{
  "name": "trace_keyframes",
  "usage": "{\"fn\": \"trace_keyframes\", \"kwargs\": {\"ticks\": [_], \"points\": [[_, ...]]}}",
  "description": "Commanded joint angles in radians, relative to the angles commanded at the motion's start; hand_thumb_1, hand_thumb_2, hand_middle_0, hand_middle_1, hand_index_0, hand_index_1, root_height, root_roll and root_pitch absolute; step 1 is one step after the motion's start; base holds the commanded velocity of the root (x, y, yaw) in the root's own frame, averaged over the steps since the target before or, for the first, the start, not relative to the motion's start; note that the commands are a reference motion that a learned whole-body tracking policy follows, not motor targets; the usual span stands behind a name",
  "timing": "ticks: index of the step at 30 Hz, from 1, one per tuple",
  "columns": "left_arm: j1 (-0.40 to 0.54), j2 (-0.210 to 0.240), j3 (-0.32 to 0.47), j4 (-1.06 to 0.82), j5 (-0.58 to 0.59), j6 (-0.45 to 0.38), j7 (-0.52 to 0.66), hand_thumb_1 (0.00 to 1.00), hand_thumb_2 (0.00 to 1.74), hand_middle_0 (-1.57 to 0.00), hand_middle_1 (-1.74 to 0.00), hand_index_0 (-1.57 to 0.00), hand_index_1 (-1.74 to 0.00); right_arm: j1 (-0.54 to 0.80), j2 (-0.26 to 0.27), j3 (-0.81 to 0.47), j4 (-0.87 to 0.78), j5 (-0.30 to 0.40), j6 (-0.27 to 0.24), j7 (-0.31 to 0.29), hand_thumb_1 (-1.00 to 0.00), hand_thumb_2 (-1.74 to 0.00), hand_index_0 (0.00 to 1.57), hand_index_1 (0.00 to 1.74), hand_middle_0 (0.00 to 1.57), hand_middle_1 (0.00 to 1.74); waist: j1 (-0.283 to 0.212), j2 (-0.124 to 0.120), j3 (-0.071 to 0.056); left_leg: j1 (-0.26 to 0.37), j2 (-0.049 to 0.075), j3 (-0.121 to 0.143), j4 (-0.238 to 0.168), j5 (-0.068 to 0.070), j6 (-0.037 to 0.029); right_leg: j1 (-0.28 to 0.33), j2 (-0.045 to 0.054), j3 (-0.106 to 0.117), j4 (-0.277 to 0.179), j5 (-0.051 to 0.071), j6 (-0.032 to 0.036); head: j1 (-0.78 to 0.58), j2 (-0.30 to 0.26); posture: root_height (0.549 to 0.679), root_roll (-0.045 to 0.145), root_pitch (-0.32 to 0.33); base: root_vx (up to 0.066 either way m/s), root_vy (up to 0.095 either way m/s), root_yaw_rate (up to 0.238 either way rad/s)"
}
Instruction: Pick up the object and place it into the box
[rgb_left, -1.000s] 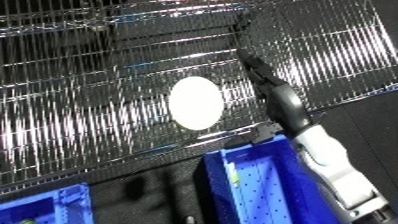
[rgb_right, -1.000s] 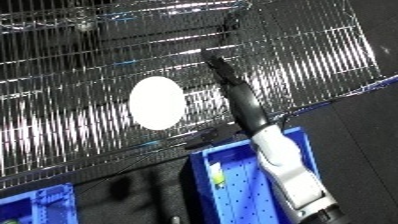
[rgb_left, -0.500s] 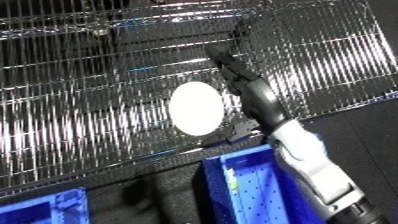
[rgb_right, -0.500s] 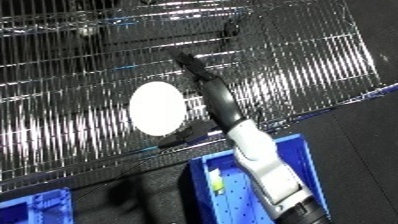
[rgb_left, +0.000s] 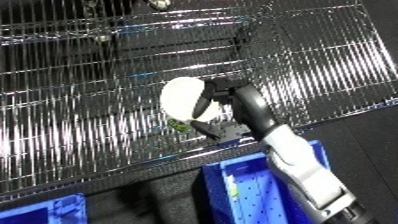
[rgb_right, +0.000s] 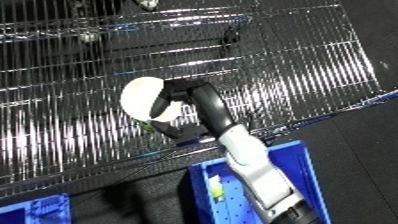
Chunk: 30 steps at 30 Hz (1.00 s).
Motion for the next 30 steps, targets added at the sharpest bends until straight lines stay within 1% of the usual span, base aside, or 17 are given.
{"fn": "trace_keyframes", "kwargs": {"ticks": [5, 9, 13, 17, 23, 27, 30], "points": [[0.002, -0.001, 0.003, 0.006, 0.001, -0.006, -0.004, 0.00, 0.00, 0.00, 0.00, 0.00, 0.00, 0.005, -0.007, -0.005, 0.009, 0.004, -0.002, -0.006, -1.00, -1.74, 1.57, 1.74, 1.57, 1.74, -0.003, -0.002, 0.000, 0.012, 0.005, -0.001, -0.016, 0.007, -0.0024, 0.012, 0.0015, 0.000, -0.016, 0.004, -0.0002, -0.003, 0.011, 0.640, 0.088, 0.103, -0.031, -0.008, -0.022], [0.003, -0.003, 0.009, 0.013, 0.004, -0.013, -0.004, 0.00, 0.00, 0.00, 0.00, 0.00, 0.00, 0.016, -0.016, -0.015, -0.012, 0.003, -0.023, -0.010, -1.00, -1.74, 1.57, 1.74, 1.57, 1.74, -0.010, -0.007, 0.000, 0.024, 0.011, 0.000, -0.030, 0.012, -0.0047, 0.021, 0.0035, 0.003, -0.030, 0.009, 0.0021, -0.020, 0.021, 0.641, 0.087, 0.102, -0.032, -0.003, -0.060], [0.005, -0.007, 0.019, 0.017, 0.009, -0.020, 0.000, 0.00, 0.00, 0.00, 0.00, 0.00, 0.00, 0.040, -0.031, -0.041, -0.080, -0.018, -0.045, -0.026, -1.00, -1.74, 1.57, 1.74, 1.57, 1.74, -0.023, -0.015, 0.000, 0.034, 0.017, 0.002, -0.039, 0.014, -0.0060, 0.028, 0.0087, 0.008, -0.043, 0.013, 0.0053, -0.040, 0.036, 0.642, 0.085, 0.101, -0.039, 0.000, -0.089], [0.007, -0.010, 0.033, 0.018, 0.015, -0.025, 0.009, 0.00, 0.00, 0.00, 0.00, 0.00, 0.00, 0.074, -0.050, -0.078, -0.182, -0.052, -0.056, -0.050, -1.00, -1.74, 1.57, 1.74, 1.57, 1.74, -0.040, -0.027, 0.000, 0.041, 0.024, 0.008, -0.041, 0.011, -0.0058, 0.033, 0.0145, 0.014, -0.052, 0.018, 0.0092, -0.064, 0.045, 0.643, 0.082, 0.100, -0.041, -0.001, -0.103], [0.015, -0.017, 0.064, 0.026, 0.030, -0.030, 0.017, 0.00, 0.00, 0.00, 0.00, 0.00, 0.00, 0.156, -0.088, -0.157, -0.369, -0.104, -0.058, -0.098, -1.00, -1.74, 1.57, 1.74, 1.57, 1.74, -0.074, -0.046, 0.000, 0.053, 0.037, 0.024, -0.034, 0.001, -0.0029, 0.041, 0.0257, 0.026, -0.062, 0.024, 0.0141, -0.096, 0.057, 0.644, 0.077, 0.095, -0.037, 0.001, -0.130], [0.023, -0.021, 0.087, 0.033, 0.039, -0.037, 0.018, 0.00, 0.00, 0.00, 0.00, 0.00, 0.00, 0.227, -0.111, -0.216, -0.471, -0.117, -0.068, -0.129, -1.00, -1.74, 1.57, 1.74, 1.57, 1.74, -0.098, -0.057, 0.000, 0.061, 0.045, 0.035, -0.030, -0.005, -0.0017, 0.049, 0.0326, 0.037, -0.069, 0.027, 0.0166, -0.120, 0.058, 0.644, 0.075, 0.091, -0.025, 0.010, -0.134], [0.029, -0.026, 0.102, 0.037, 0.044, -0.043, 0.022, 0.00, 0.00, 0.00, 0.00, 0.00, 0.00, 0.288, -0.119, -0.268, -0.531, -0.127, -0.089, -0.158, -1.00, -1.74, 1.57, 1.74, 1.57, 1.74, -0.117, -0.063, 0.000, 0.068, 0.050, 0.044, -0.029, -0.009, -0.0005, 0.053, 0.0382, 0.045, -0.074, 0.029, 0.0186, -0.136, 0.069, 0.645, 0.073, 0.089, -0.028, 0.012, -0.139]]}}
